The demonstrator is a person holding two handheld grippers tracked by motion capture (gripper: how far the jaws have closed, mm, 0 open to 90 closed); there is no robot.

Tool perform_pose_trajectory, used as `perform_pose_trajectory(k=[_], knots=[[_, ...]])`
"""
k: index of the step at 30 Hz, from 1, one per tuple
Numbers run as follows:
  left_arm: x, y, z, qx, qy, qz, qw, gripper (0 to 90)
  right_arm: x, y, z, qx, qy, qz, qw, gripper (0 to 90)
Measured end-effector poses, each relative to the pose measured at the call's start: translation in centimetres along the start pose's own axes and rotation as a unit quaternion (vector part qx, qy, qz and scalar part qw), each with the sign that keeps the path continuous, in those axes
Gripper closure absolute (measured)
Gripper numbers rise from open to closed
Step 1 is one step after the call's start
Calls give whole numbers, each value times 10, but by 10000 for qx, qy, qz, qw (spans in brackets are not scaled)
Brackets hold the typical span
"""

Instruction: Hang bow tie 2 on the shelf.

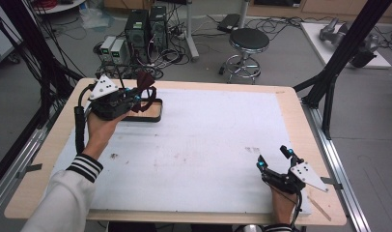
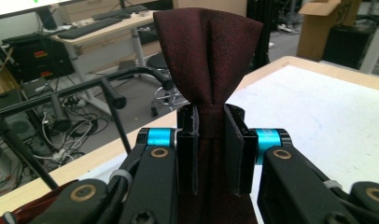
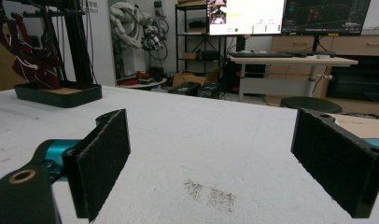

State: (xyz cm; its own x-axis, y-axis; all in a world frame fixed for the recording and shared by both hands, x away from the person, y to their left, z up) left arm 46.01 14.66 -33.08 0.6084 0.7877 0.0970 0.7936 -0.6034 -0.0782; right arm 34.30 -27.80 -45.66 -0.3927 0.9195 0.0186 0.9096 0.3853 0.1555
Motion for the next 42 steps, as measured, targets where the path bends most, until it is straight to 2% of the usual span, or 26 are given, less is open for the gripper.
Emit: perform_pose_trajectory(k=[10, 16, 24, 27, 34, 42], knots=[[17, 5, -1, -11, 13, -294, 9996, 762, 0, 0, 0, 2, -1, 0, 10000, 109], [27, 12, -1, -24, -98, -461, 9989, 763, 0, 0, 0, 7, -4, -4, 10000, 109], [33, 17, -1, -63, -237, -592, 9979, 762, 0, 0, 0, 12, 0, -2, 10000, 109], [37, 18, -1, -32, -231, -647, 9976, 763, 0, 0, 0, 10, -5, -1, 10000, 109], [46, 22, -7, -118, -328, -838, 9959, 763, 0, 0, 0, 11, 3, -2, 10000, 109], [53, 29, -4, -78, -436, -1065, 9933, 762, 0, 0, 0, 16, 7, 5, 10000, 110]])
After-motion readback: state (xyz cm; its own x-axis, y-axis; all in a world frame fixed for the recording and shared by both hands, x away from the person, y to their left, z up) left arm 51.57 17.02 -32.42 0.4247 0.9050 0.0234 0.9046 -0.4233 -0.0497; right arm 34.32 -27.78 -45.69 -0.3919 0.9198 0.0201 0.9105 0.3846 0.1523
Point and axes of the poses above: each handheld gripper's, and its own axes: y roughly forward along the jaws, z roughly out of its underside, x roughly to its left, the point moved 10 cm from there along y, roughly forward along the jaws, and after that the axes turned 10 degrees about -x, right-handed, at the moved point
